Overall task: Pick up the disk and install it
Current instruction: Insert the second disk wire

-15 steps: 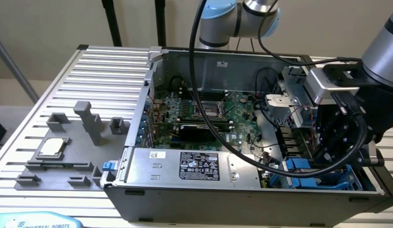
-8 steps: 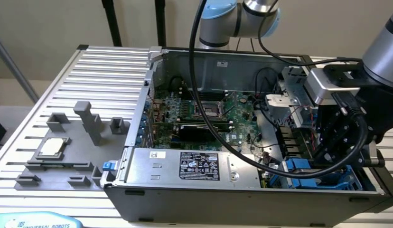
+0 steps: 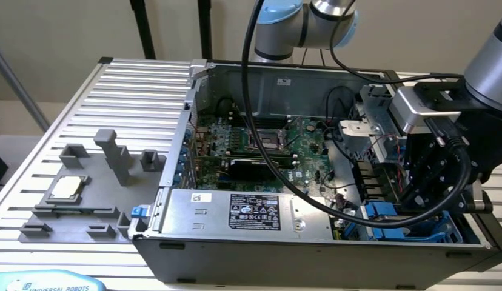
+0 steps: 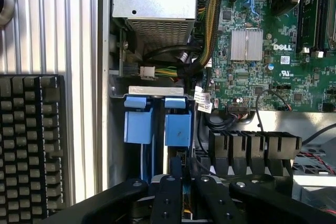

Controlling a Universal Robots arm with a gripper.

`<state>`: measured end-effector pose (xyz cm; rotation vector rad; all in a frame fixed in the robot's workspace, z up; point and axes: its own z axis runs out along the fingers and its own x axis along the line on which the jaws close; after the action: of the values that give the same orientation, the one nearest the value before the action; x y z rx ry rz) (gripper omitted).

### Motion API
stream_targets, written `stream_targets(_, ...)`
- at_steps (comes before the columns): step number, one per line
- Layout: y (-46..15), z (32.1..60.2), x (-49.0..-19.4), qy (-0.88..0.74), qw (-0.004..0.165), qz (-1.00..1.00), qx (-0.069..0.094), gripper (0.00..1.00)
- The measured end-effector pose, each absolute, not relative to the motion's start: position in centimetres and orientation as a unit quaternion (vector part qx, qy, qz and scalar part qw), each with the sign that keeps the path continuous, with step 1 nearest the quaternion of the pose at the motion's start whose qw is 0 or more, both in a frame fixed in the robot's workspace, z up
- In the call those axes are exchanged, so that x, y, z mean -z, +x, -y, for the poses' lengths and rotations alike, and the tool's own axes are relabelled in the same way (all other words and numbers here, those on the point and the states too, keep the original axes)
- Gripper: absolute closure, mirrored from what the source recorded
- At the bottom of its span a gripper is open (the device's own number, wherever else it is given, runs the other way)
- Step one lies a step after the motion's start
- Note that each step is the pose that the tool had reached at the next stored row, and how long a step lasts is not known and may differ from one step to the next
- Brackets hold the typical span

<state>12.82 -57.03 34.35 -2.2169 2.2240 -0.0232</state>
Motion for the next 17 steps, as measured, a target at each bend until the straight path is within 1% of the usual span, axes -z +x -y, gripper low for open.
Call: stream_targets(17,12.48,57.03,-34.36,-0.715,0.003,-0.699,0.010,0.84)
